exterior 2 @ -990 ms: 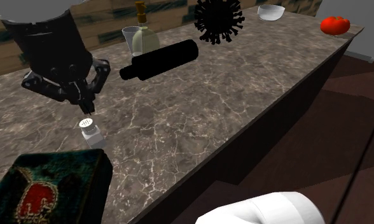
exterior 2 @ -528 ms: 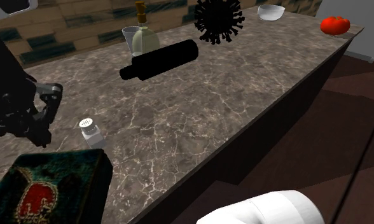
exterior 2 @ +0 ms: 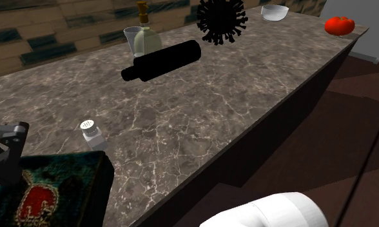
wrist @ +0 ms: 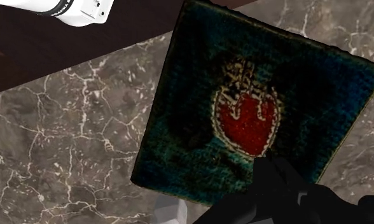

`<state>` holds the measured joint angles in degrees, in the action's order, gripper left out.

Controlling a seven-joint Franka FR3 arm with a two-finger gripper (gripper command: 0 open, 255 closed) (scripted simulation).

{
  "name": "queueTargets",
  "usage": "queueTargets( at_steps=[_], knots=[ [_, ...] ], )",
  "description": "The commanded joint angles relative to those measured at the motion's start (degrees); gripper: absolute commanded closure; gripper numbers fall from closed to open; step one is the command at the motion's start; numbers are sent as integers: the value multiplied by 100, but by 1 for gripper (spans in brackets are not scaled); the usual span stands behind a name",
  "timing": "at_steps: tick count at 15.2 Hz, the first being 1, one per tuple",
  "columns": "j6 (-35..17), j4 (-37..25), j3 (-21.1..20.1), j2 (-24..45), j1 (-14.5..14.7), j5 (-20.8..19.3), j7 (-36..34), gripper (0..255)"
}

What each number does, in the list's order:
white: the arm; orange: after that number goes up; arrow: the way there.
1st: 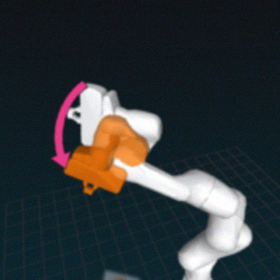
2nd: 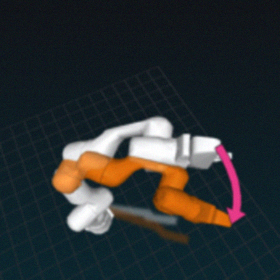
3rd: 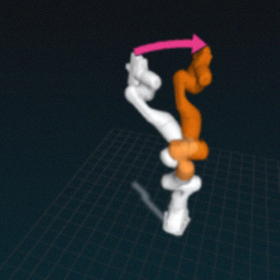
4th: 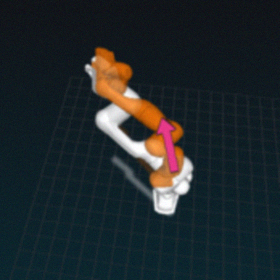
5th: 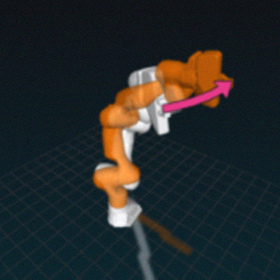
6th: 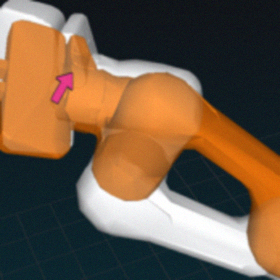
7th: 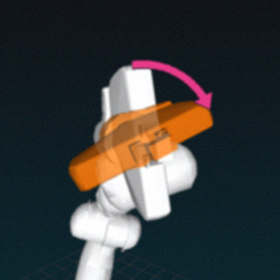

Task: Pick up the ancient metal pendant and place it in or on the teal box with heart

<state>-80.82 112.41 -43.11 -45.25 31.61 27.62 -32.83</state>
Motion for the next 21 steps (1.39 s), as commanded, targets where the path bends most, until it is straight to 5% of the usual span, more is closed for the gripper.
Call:
queueTargets(
  at_steps=[1, 15, 16, 21],
  knots=[
    [-128, 190, -34, -71, 33, 49, 20, 255],
    [-544, 793, -159, -277, 137, 210, 97, 255],
    [-544, 793, -159, -277, 137, 210, 97, 0],
    [-544, 793, -159, -277, 137, 210, 97, 0]
  ],
)
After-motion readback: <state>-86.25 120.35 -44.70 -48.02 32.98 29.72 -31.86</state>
